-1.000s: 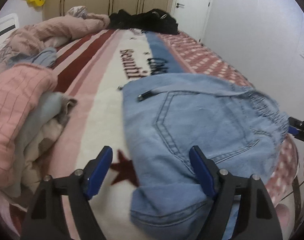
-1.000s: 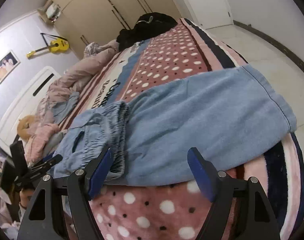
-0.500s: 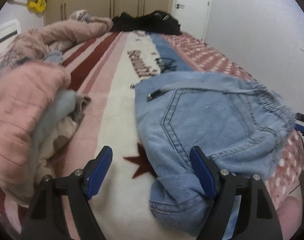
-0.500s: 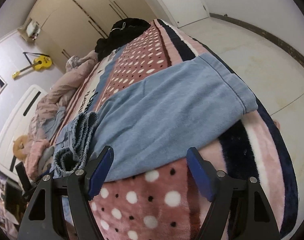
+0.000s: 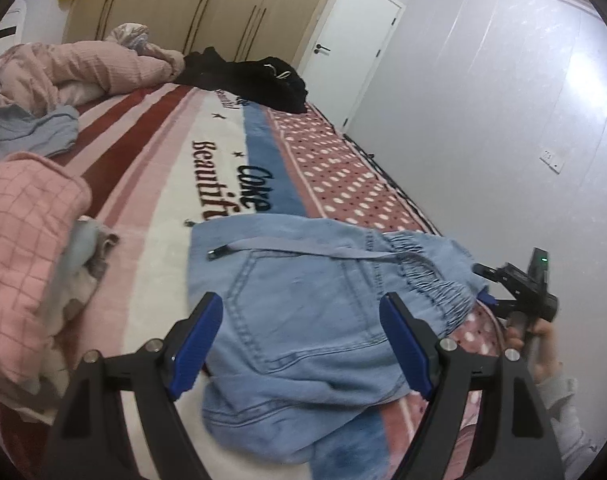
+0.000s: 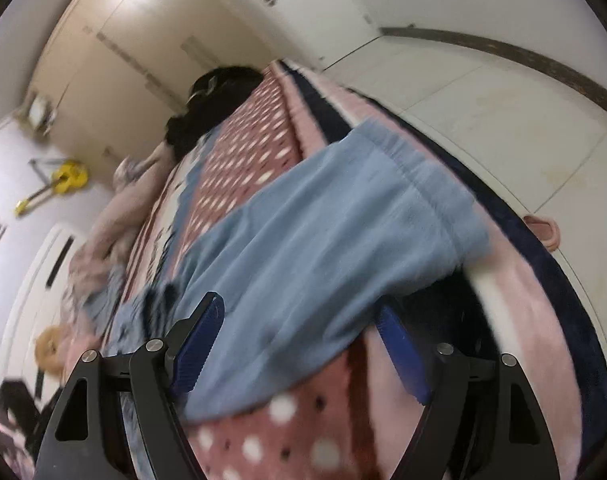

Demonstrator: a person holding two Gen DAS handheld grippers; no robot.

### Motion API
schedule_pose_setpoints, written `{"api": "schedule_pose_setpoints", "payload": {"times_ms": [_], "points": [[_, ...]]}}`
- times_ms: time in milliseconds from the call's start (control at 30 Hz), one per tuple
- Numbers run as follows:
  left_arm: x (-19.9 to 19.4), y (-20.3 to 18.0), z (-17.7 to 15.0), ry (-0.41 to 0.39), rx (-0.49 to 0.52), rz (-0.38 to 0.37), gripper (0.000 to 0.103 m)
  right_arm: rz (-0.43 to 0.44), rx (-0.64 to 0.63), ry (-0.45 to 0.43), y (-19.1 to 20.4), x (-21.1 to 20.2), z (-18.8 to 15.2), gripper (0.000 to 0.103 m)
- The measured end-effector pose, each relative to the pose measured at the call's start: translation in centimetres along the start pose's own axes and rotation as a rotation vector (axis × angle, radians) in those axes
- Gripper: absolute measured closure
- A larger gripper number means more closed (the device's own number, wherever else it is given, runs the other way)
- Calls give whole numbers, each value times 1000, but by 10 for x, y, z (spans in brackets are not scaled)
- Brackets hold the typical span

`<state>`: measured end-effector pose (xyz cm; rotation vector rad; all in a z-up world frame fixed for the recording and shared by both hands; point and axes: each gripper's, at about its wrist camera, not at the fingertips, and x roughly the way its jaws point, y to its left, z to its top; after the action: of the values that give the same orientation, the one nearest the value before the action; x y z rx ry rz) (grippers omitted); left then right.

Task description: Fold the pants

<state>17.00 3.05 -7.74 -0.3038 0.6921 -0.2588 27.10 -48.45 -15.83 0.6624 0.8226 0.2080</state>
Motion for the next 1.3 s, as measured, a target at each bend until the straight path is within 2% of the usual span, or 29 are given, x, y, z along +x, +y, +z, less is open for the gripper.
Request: {"api": "schedule_pose_setpoints", "payload": {"times_ms": [167, 233, 267, 300, 333, 467, 567, 667, 767, 833, 900, 967, 1033, 1100, 1133, 1200, 1300], "points": [[2, -2, 5, -12, -19, -12, 25, -40, 68, -76, -3, 9, 11, 30], [3, -3, 6, -12, -23, -17, 25, -61, 81, -103, -2, 11, 15, 37], [4, -3, 6, -12, -23, -18, 25, -77, 75, -110, 0, 11, 15, 58], [4, -3, 7, -13, -22, -19, 25, -97, 62, -117, 2, 11, 17, 90], [5, -3, 7, -14, -20, -21, 25, -97, 49, -124, 4, 9, 19, 97], [0, 0, 8, -30, -29, -21, 25, -77, -46, -185, 34, -7, 25, 97], [-8, 5, 10, -48, -37, -11, 25, -43, -181, -237, 83, -26, 22, 97], [-15, 11, 11, -59, -37, 0, 25, 55, -327, -236, 146, -37, 7, 97], [-23, 18, 11, -72, -44, 2, 25, 147, -522, -192, 213, -36, -25, 97], [-27, 25, 10, -76, -54, 4, 25, 192, -669, -106, 257, -22, -60, 97], [-29, 32, 8, -73, -65, -1, 25, 197, -756, -16, 277, -2, -89, 97], [-30, 37, 6, -66, -74, -2, 25, 164, -843, 89, 288, 25, -124, 97], [-30, 42, 3, -56, -77, -2, 25, 102, -907, 177, 287, 57, -152, 91], [-29, 45, 2, -46, -81, -4, 25, 58, -929, 239, 279, 72, -166, 75], [-28, 46, 1, -41, -82, -5, 25, 75, -933, 257, 276, 73, -169, 70], [-26, 46, 2, -39, -84, -6, 25, 114, -956, 278, 273, 63, -173, 53], [-24, 43, 5, -37, -82, -21, 25, 207, -968, 290, 273, 33, -172, 48]]}}
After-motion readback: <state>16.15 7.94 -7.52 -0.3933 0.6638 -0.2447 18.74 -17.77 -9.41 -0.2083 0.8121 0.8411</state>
